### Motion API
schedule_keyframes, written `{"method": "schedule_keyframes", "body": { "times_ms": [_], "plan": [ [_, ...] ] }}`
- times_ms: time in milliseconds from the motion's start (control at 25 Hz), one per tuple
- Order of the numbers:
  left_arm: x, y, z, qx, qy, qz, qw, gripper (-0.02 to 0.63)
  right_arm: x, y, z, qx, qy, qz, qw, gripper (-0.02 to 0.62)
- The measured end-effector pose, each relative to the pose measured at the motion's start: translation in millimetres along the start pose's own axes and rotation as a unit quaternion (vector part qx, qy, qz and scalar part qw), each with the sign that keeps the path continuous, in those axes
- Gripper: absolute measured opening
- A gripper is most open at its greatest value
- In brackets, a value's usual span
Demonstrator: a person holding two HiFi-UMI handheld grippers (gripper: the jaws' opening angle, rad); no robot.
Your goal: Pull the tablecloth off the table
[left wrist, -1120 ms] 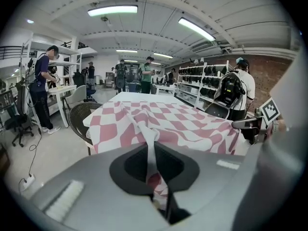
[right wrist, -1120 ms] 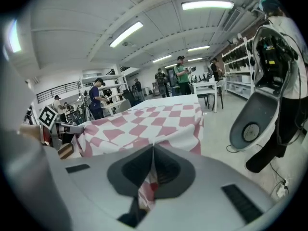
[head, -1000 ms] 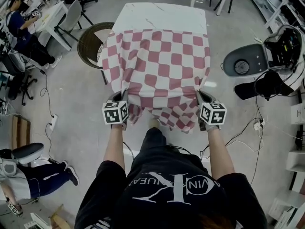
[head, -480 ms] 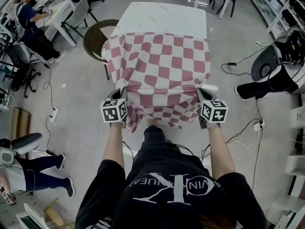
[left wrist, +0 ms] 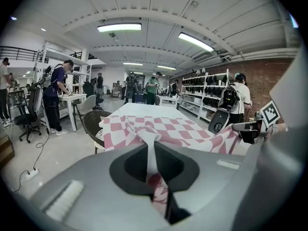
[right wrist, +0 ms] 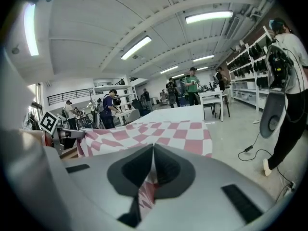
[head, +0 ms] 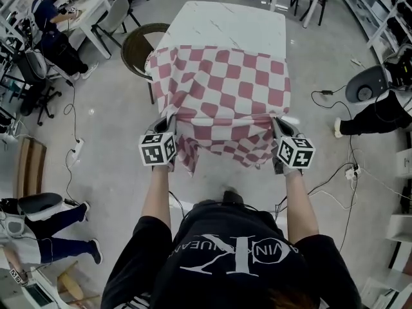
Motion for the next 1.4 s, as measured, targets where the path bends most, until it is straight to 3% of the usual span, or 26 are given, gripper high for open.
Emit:
{"method": "schedule_keyframes", "body": {
  "times_ms": [760, 1400],
  "plan": [
    [4, 5, 50, -0.029, 0.021, -0.008, 0.9993, 0.023, 38, 3, 43, -0.024, 0.029, 0.004, 0.999, 0.012],
    [9, 9, 94, -0.043, 0.026, -0.004, 0.9987, 0.023, 71, 2, 75, -0.04, 0.029, 0.016, 0.999, 0.012]
  ]
}}
Point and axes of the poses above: the fingertips, and each gripper's own axes: z backward along the fingers, x to its left, y out of its underside, the point moved 4 cm from there along z, backward along the fingers, and after that the axes turned 13 degrees about -x, right-handed, at the moved point
